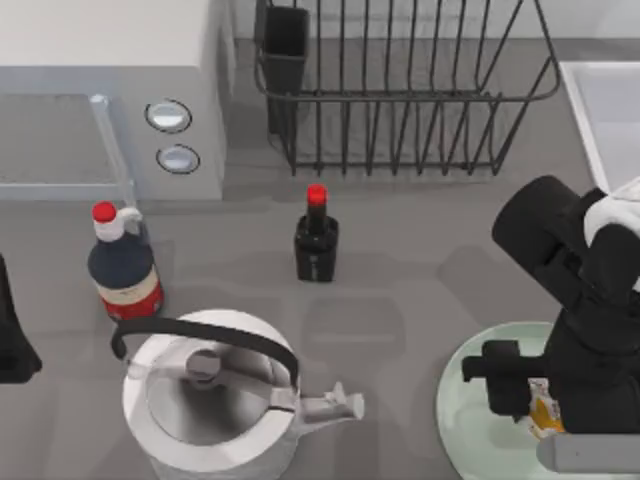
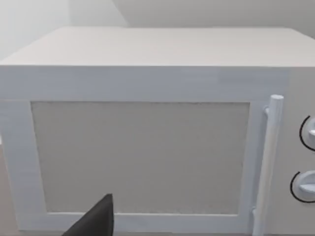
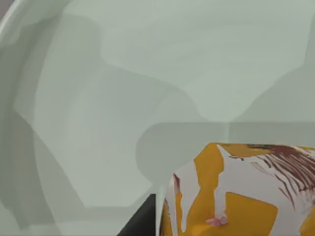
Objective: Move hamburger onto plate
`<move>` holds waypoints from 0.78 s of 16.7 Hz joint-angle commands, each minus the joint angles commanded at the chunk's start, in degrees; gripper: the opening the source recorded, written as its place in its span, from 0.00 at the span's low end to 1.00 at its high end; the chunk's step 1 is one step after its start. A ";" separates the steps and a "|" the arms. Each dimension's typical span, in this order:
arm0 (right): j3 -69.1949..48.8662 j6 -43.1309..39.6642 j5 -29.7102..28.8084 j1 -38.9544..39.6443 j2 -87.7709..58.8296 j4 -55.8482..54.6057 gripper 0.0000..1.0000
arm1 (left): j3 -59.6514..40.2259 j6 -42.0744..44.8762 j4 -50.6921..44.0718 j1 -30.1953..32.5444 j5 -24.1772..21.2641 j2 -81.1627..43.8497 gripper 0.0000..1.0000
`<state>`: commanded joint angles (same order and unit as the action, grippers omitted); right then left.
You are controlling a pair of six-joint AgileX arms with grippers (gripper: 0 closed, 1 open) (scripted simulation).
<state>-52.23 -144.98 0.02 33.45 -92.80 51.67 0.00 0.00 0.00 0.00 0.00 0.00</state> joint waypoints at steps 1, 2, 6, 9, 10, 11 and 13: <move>0.00 0.00 0.00 0.00 0.00 0.00 0.23 | 0.00 0.00 0.00 0.00 0.00 0.00 1.00; 0.00 0.00 0.00 0.00 0.00 0.00 0.30 | 0.00 0.00 0.00 0.00 0.00 0.00 1.00; 0.00 0.00 0.00 0.00 0.00 0.00 0.60 | 0.00 0.00 0.00 0.00 0.00 0.00 1.00; 0.00 0.00 0.00 0.00 0.00 0.00 0.83 | 0.00 0.00 0.00 0.00 0.00 0.00 1.00; 0.00 0.00 0.00 0.00 0.00 0.00 0.90 | 0.00 0.00 0.00 0.00 0.00 0.00 1.00; 0.00 0.00 0.00 0.00 0.00 0.00 0.98 | 0.00 0.00 0.00 0.00 0.00 0.00 1.00; 0.00 0.00 0.00 0.00 0.00 0.00 1.00 | 0.00 0.00 0.00 0.00 0.00 0.00 1.00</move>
<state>-52.23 -144.98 0.02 33.45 -92.80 51.67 0.00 0.00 0.00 0.00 0.00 0.00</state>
